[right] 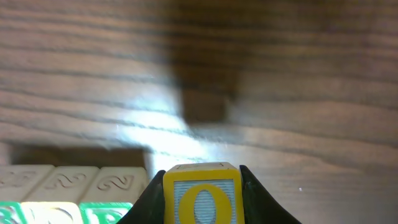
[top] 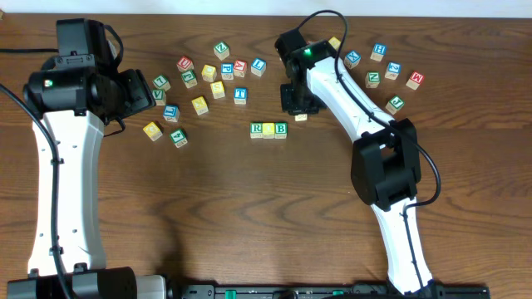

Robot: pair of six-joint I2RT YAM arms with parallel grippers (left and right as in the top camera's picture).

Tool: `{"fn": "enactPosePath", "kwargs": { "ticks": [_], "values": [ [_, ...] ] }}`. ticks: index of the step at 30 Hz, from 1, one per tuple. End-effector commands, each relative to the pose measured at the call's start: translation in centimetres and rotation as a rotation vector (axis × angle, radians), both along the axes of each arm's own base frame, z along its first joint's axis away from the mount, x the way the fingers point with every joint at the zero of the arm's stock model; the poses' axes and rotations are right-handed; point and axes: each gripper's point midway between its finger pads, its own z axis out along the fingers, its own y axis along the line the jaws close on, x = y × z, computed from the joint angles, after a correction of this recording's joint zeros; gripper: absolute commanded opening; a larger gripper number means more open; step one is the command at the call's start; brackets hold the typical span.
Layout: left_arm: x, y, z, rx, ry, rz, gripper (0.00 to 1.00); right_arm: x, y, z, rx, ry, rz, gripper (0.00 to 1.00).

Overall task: Spell out ROBOT
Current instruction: 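Carry the yellow O block left toward the R O B row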

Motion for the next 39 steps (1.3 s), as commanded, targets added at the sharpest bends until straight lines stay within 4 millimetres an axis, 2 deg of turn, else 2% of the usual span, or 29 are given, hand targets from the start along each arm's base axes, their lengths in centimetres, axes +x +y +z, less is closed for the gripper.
{"fn": "enactPosePath", "kwargs": {
  "ticks": [1,8,18,25,32,39],
  "values": [
    [-0.1,0.2,-0.8,-0.004,0.022,0.011,0.68,-0.8,-0.5,0.0,-0.012,0.027,0.009,0.23],
    [-0.1,0.2,-0.8,-0.004,0.023,0.011,0.68,-1.8,-0.2,-1.2,-0.024,0.051,0.023,0.22],
    [-0.1,0.2,-0.8,-0.004,0.023,0.011,0.68,-1.7,-0.1,-1.2,-0.021,0.047,0.023,0.22],
    [-0.1,0.2,-0.8,-0.004,0.023,0.011,0.68,-0.6,0.5,-1.1,0.001,0.003,0.016,0.23],
    [-0.1,0.1,-0.8,-0.005,0.026,0.011,0.68,-1.1,0.6,-1.2,-0.006,0.017,0.023,0.24],
    [-0.1,0.1,-0.8,-0.005,0.026,0.011,0.68,-1.4,0.5,-1.2,-0.008,0.030,0.024,0.29]
  ]
}}
